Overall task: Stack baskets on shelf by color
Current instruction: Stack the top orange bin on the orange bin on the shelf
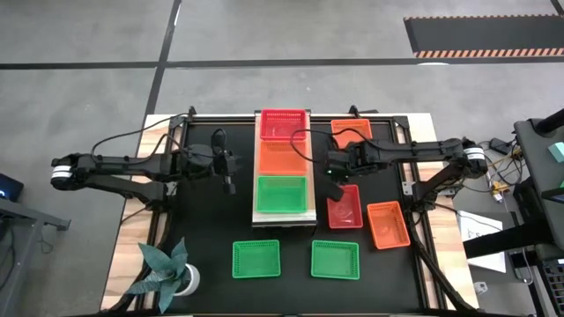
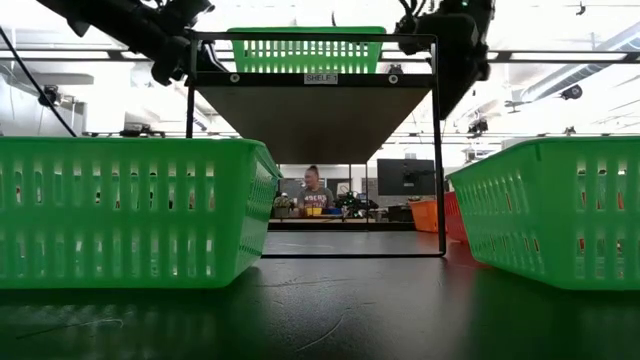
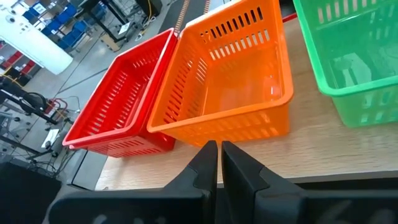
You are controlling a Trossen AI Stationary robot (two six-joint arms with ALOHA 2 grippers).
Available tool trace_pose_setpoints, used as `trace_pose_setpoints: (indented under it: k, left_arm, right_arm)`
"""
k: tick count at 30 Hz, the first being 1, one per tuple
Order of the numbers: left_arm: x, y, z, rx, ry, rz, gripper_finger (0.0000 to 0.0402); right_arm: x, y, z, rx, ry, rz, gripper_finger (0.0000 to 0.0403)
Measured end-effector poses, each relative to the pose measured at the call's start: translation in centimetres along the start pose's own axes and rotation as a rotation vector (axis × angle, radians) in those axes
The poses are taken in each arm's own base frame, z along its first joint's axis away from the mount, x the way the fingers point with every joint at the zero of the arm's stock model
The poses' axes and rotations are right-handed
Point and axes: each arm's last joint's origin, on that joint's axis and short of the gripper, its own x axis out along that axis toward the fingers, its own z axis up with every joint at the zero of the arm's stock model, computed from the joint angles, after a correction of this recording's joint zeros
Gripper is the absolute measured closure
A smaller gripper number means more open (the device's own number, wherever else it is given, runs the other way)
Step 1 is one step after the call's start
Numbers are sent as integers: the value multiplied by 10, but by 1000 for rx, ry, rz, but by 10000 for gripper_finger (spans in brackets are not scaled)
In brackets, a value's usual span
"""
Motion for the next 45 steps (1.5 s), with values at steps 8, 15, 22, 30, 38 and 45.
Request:
trace_pose_setpoints:
  k: [8,15,22,30,38,45]
  left_arm:
    - [0,0,0,1,0,0,395]
    - [0,0,0,2,-1,0,395]
    - [0,0,0,11,-2,1,395]
    - [0,0,0,11,-2,1,395]
    - [0,0,0,11,-2,1,395]
    - [0,0,0,11,-2,1,395]
  right_arm:
    - [13,-12,-11,-40,47,-31,394]
    - [26,-53,-2,-94,-41,-44,394]
    - [46,-102,0,-162,-168,-64,393]
    - [70,-136,-2,-143,-262,-7,339]
    - [87,-148,-17,-252,-205,-35,256]
    - [103,-158,-29,-224,-205,-93,232]
